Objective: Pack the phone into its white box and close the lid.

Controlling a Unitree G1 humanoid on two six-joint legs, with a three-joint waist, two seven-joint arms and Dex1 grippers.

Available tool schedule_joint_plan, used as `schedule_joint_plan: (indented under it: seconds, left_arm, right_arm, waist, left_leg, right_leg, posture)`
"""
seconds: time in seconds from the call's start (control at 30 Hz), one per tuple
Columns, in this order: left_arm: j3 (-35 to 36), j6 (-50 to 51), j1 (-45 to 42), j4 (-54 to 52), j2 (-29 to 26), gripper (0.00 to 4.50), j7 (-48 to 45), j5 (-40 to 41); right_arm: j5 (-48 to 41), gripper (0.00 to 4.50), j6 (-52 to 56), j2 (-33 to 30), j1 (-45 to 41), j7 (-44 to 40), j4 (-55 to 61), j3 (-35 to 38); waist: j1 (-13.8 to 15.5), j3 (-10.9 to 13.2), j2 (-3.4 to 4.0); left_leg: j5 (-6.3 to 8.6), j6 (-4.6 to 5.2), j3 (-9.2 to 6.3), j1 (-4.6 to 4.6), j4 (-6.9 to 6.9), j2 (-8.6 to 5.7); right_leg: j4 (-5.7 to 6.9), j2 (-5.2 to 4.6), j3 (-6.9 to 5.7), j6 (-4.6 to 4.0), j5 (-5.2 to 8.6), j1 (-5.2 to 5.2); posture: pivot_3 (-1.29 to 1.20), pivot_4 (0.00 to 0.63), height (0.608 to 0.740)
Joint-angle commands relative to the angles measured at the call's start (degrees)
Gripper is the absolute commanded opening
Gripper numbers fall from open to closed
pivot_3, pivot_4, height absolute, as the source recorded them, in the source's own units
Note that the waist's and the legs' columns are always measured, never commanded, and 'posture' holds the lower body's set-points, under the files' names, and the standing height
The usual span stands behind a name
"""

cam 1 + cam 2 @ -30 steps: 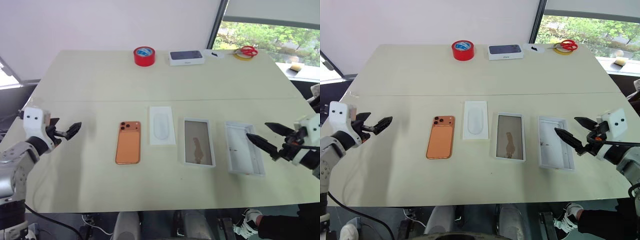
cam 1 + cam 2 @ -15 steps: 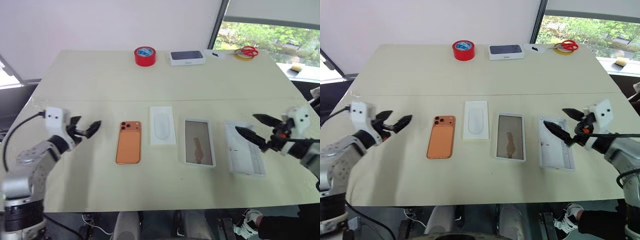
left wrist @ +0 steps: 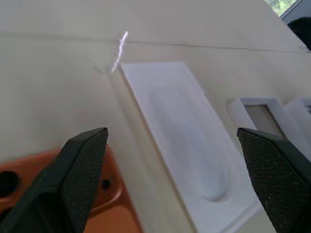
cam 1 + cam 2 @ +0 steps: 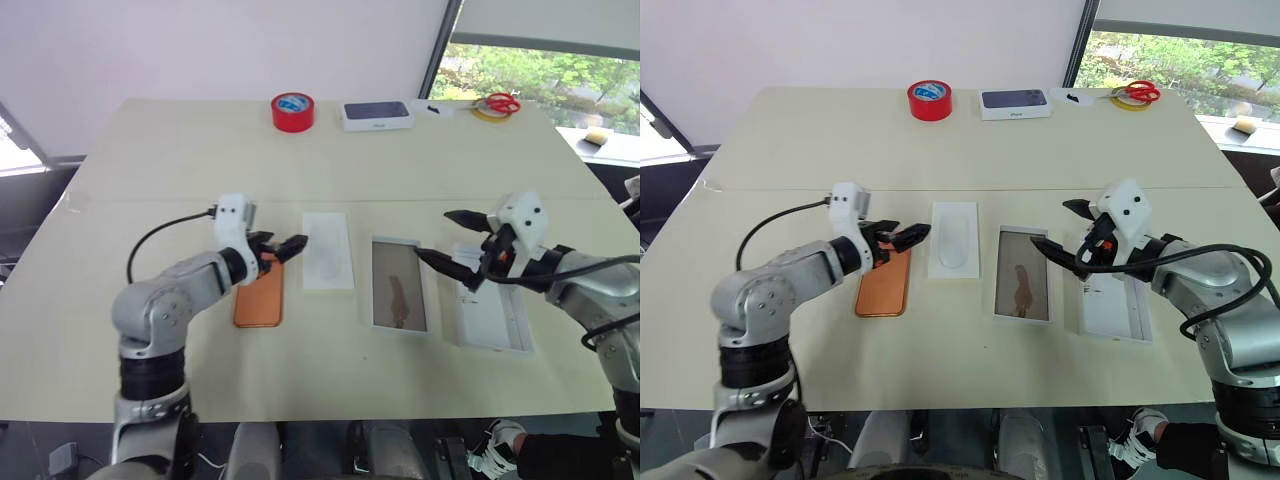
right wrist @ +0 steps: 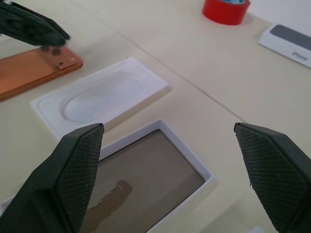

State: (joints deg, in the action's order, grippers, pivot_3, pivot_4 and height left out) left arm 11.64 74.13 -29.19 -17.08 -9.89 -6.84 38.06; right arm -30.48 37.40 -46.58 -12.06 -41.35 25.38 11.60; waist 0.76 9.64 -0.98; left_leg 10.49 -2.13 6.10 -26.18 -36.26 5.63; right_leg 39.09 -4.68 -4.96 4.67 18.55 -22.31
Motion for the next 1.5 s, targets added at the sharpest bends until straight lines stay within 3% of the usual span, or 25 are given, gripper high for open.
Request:
schedule_joint_plan:
  seconds: [0.03, 0.23, 0.47, 0.57, 0.8, 1.03, 1.17, 1.5]
  left_arm:
    - [2.8, 6.5, -2.1, 0.1, 3.6, 4.47, 4.0, 0.6]
    - [4.8, 11.9, -4.0, 1.7, 8.2, 4.47, 7.2, -1.5]
    - [7.2, 11.1, -6.3, 6.1, 12.1, 4.47, 8.7, -3.9]
    - [8.0, 10.3, -6.9, 7.3, 13.1, 3.56, 9.2, -4.8]
    - [9.7, 10.6, -7.7, 8.3, 14.0, 0.06, 9.0, -5.1]
    - [12.2, 11.5, -8.1, 8.6, 15.1, 0.06, 8.7, -4.5]
    - [17.1, 12.8, -9.6, 8.2, 16.7, 0.06, 8.4, -3.0]
    - [21.8, 15.6, -11.5, 5.4, 16.6, 0.06, 5.7, -0.2]
  right_arm:
    - [-0.1, 4.49, 0.2, -1.3, 0.3, -0.1, 3.0, 1.5]
    - [-0.3, 4.49, 0.3, -1.9, 1.3, -0.6, 3.6, 2.3]
    - [-1.8, 4.49, 1.5, -2.9, 2.9, -2.1, 6.2, 2.0]
    - [-1.6, 4.50, 1.7, -3.4, 4.1, -2.5, 7.1, 1.6]
    - [-3.7, 4.50, 4.8, -5.4, 5.9, -4.4, 10.0, 0.9]
    - [-3.8, 4.50, 6.8, -7.2, 5.4, -5.8, 11.1, -1.6]
    - [1.3, 4.50, 6.5, -11.3, 5.2, -7.1, 11.5, -8.7]
    - [9.3, 4.50, 4.7, -10.7, 0.2, -10.3, 7.5, -23.0]
  waist:
    - [-0.1, 0.0, 0.00]
    - [0.0, 0.0, 0.00]
    - [0.0, 0.0, 0.00]
    - [0.0, 0.0, -0.01]
    - [0.1, 0.0, -0.03]
    - [0.0, 0.0, -0.04]
    - [0.0, 0.0, -0.06]
    - [-0.1, 0.0, -0.08]
  left_leg:
    - [0.00, 0.00, -0.01, 0.00, 0.01, 0.01]
    - [-0.01, -0.02, -0.01, 0.01, 0.01, 0.00]
    - [-0.01, -0.02, -0.01, 0.01, 0.00, -0.01]
    - [-0.01, -0.01, -0.02, 0.01, 0.00, -0.01]
    - [0.00, -0.01, -0.04, 0.00, 0.00, -0.02]
    - [0.00, -0.01, -0.05, 0.00, -0.01, -0.02]
    - [0.00, -0.01, -0.06, -0.01, -0.01, -0.02]
    - [-0.01, -0.02, -0.07, -0.01, 0.00, -0.02]
  right_leg:
    - [0.00, 0.01, 0.00, 0.00, 0.00, -0.01]
    - [0.00, 0.01, 0.00, 0.00, 0.00, -0.01]
    - [0.00, 0.01, 0.00, -0.01, 0.00, 0.01]
    - [0.00, 0.01, -0.01, -0.01, 0.00, 0.01]
    - [-0.01, 0.00, -0.01, -0.01, 0.00, 0.00]
    - [-0.01, 0.00, -0.01, -0.01, 0.00, 0.01]
    - [-0.01, 0.00, -0.02, -0.01, 0.00, 0.00]
    - [-0.01, 0.01, -0.02, -0.01, 0.00, -0.01]
  posture:
    - [0.00, 0.150, 0.730]
    - [0.00, 0.150, 0.730]
    - [0.00, 0.150, 0.730]
    - [0.00, 0.150, 0.730]
    - [0.00, 0.150, 0.730]
    - [0.00, 0.150, 0.730]
    - [0.00, 0.150, 0.730]
    - [0.00, 0.150, 0.730]
